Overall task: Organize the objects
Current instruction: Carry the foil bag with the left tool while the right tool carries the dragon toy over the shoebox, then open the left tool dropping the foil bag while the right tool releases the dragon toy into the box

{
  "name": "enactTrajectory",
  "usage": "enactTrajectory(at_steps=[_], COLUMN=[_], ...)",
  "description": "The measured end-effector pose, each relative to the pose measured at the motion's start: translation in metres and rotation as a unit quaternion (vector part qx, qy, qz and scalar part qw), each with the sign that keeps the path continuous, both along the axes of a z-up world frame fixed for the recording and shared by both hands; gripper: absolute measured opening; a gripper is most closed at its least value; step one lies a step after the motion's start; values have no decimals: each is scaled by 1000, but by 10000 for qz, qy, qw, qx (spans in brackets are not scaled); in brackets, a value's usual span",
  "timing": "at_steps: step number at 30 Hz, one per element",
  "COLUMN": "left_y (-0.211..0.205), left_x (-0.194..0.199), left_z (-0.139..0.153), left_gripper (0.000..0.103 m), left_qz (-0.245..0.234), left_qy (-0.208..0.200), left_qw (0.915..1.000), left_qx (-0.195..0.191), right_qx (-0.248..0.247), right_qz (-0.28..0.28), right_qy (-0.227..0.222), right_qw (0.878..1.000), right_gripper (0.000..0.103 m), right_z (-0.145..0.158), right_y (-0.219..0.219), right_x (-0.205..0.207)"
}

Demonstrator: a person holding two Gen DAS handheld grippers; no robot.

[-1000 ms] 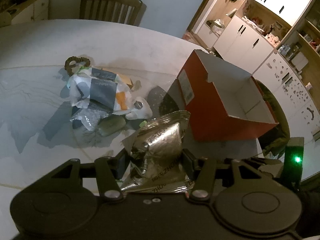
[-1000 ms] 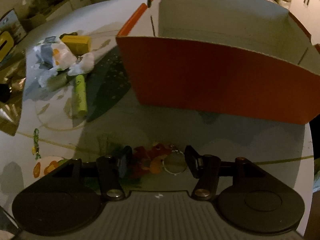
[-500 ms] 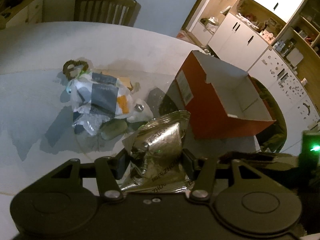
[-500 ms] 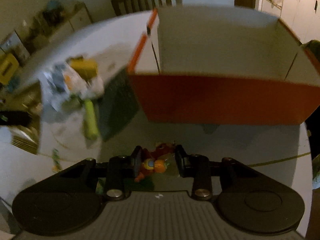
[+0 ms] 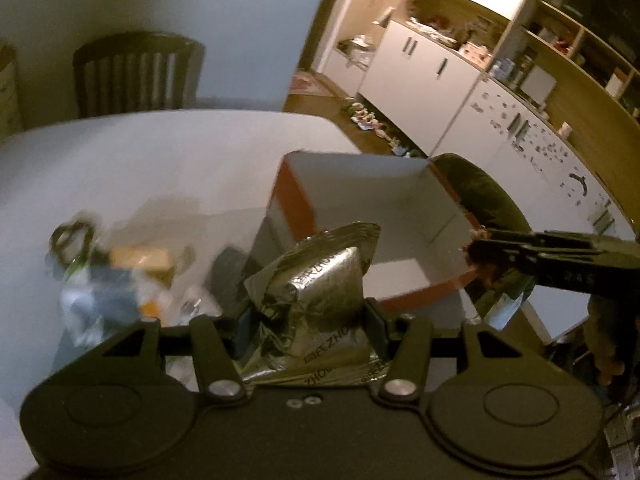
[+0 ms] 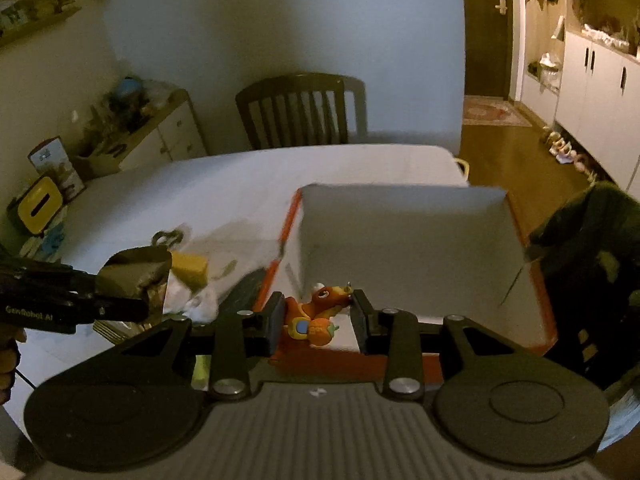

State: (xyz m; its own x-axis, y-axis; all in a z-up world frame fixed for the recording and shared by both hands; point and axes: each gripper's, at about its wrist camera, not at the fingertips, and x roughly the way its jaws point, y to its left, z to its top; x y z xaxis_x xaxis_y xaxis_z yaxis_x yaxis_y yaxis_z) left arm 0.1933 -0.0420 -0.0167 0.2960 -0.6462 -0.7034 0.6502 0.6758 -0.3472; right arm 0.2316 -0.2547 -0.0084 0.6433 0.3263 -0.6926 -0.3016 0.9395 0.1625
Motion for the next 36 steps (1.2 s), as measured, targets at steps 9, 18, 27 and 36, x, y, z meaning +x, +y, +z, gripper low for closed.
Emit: enactTrajectory(at_steps=[9,18,27,36], left_y=[-95,-191,-256,-289], left_x=[19,33,54,66], left_z=[10,-11,-70,-110], left_gripper=[55,55,55,55], left_qz=[-236,-434,-441,-597], left_qy=[-45,-111,181,550], left_qw=[9996,9973,9920,9834], left_qx=[149,586,1166,1620], right_qx=[-198,-480,-836,-949], right_qz=[-16,81,277,511], right_qy=[-60,168,638,1105], right_qw=[9998,9987,9941,9880], right_gripper=[34,34,34,34], right_z=[-8,-47,-101,-129], right_y=[-37,-63,-71,-73], right_x=[43,80,103,120])
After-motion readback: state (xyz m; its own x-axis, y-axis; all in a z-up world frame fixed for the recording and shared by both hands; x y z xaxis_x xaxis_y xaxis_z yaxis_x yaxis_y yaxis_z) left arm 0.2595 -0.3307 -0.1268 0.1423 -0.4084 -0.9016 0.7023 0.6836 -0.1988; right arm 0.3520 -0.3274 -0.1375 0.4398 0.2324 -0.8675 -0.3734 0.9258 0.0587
